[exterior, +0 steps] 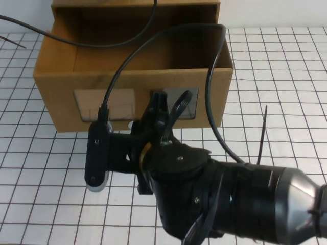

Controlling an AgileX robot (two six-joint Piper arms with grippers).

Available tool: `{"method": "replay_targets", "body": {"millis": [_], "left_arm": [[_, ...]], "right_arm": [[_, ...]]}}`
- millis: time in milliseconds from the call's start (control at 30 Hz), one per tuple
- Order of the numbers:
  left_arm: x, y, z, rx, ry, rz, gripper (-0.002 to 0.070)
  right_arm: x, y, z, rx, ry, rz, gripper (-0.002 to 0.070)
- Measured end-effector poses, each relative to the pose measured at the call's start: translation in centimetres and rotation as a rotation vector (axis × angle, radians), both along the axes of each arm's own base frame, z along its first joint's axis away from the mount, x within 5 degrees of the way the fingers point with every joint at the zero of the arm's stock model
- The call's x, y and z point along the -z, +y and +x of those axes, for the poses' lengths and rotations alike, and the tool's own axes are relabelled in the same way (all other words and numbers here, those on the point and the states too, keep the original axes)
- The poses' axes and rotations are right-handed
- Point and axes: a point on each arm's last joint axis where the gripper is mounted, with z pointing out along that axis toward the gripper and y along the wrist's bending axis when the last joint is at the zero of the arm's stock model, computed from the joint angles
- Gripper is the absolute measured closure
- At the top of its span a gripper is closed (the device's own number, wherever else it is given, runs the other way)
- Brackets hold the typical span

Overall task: Open the shoe box
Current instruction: 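Pull the top drawer of the cardboard box fully open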

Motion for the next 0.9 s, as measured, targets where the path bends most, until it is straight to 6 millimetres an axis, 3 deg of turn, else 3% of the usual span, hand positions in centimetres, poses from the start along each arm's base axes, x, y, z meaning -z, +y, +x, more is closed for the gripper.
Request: {"method": "replay_targets", "body": {"millis": [233, 533, 700, 800, 900], "left_arm": [[0.0, 0.1, 0.0, -0.002, 0.0, 0.0, 0.0677], [0.0, 0.1, 0.0, -0.001, 0.008, -0.014, 0.0677], [-0.1, 0.1, -0.1, 0.006, 0.014, -0.016, 0.0677], [-0.6, 0.3, -0.6, 0.013, 0.011, -0.01, 0.0677], [-1.8, 0.4, -1.5, 0.021, -0.008, -0.007, 0.0677]], "right_arm": [[-0.3, 0.1, -1.3, 0.004, 0.023, -0.001, 0.0668], [0.0, 0.0, -1.6, 0.003, 0.066, -0.02, 0.0656], [-0.3, -0.3, -1.7, 0.024, 0.08, -0.007, 0.0561], [-0.9, -0.7, -1.8, 0.04, 0.089, 0.018, 0.0481], [-1.6, -1.0, -2.0, 0.05, 0.098, 0.04, 0.0446]]}}
